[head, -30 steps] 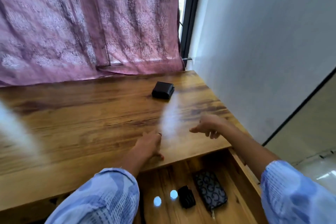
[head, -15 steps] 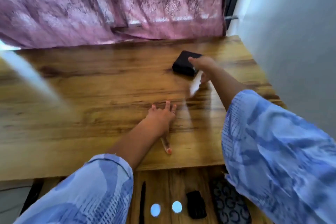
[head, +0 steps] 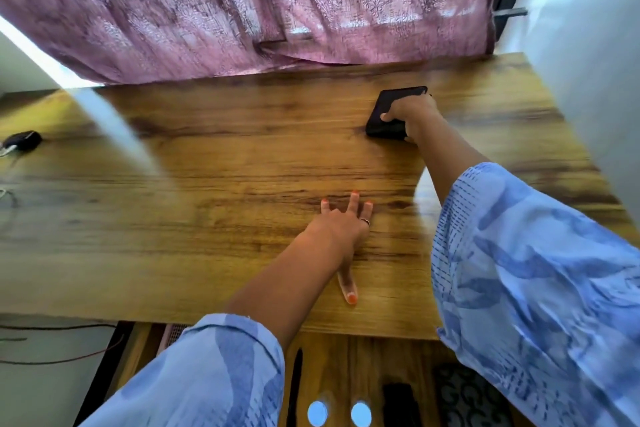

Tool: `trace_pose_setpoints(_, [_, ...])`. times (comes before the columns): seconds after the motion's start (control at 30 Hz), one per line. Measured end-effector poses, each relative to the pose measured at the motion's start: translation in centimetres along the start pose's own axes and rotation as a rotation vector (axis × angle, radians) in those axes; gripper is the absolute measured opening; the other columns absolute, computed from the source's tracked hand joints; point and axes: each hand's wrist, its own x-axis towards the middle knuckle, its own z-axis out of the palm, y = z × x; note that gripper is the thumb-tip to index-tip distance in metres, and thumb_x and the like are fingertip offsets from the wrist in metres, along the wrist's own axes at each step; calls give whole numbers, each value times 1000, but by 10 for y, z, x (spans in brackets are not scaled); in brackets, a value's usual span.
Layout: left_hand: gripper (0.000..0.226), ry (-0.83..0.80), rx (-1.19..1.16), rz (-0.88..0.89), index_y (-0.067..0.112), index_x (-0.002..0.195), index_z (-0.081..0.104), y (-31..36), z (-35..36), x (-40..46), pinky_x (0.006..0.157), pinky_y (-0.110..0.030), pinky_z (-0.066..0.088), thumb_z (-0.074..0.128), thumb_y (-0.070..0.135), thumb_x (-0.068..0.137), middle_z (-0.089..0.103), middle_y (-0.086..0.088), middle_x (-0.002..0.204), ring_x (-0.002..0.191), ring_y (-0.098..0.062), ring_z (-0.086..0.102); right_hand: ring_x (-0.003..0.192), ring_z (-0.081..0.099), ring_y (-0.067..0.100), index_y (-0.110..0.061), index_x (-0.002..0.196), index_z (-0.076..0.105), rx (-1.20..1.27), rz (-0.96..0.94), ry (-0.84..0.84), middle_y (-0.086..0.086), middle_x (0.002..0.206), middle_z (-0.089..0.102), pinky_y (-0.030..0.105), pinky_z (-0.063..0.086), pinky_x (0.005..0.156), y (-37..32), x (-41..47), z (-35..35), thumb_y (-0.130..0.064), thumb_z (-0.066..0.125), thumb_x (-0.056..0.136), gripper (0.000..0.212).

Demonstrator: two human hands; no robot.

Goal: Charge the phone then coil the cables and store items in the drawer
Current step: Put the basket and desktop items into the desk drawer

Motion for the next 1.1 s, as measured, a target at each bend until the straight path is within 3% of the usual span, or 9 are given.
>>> trace_pose_setpoints(0.1, [142,18,-8,0,12,145,-23,-2,2,1,114,-52,10,85,43,58,-26,-11,154,141,-47,1,116,52,33,-8,130,42,220,37,45,15,132,51,39,51,85,17,-9,-1,-13,76,61,78])
trace_pose_setpoints(0.2, [140,37,-94,-27,20,146,-21,-6,11,-2,114,-57,15,85,43,57,-25,-3,155,142,-44,-7,118,51,30,-7,128,38,250,-101,112,13,130,51,36,47,88,30,-39,-13,-5,75,70,69])
trace_pose_setpoints(0.4, [103,268,-233,-47,21,151,9,-14,54,-31,116,-48,21,70,52,74,5,-1,160,145,-29,12,101,60,26,-7,118,45,296,-219,-141,12,115,59,38,54,81,51,-160,-63,-7,72,73,53])
trace_pose_setpoints(0.63, [57,389,-138,8,15,149,23,-20,103,-70,111,-39,31,40,35,99,18,-5,158,139,-26,30,90,60,23,-15,96,60,550,14,-352,6,97,61,30,49,59,136,-340,-82,-1,63,74,26])
trace_pose_setpoints(0.73, [52,412,-75,27,14,147,27,-23,114,-81,109,-40,33,39,31,99,25,-7,155,138,-26,32,91,64,22,-12,99,62,602,123,-419,7,97,66,32,51,63,185,-401,-70,1,63,74,28])
trace_pose_setpoints(0.83, [53,384,-97,36,13,149,22,-24,125,-90,111,-42,31,36,30,100,18,-7,158,139,-28,29,105,63,29,-10,113,60,646,248,-347,12,111,67,35,55,66,227,-442,-48,-1,68,72,42])
trace_pose_setpoints(0.93, [59,356,-92,37,16,150,12,-23,140,-100,114,-47,26,36,35,100,7,-4,160,143,-30,21,95,63,29,-8,112,57,703,433,-234,14,106,66,34,54,57,260,-472,-15,2,66,76,38])
trace_pose_setpoints(1.0, [61,368,-99,54,19,151,8,-23,149,-109,115,-49,21,34,40,99,5,-3,160,144,-30,15,98,61,35,-1,116,53,821,543,-174,20,113,62,42,54,63,274,-478,6,6,63,79,39])
trace_pose_setpoints(1.1, [62,417,-85,72,21,151,2,-17,163,-129,117,-51,12,29,43,100,0,-2,160,146,-30,4,120,49,43,3,127,43,960,642,-61,26,134,48,54,45,94,282,-476,31,9,55,86,43])
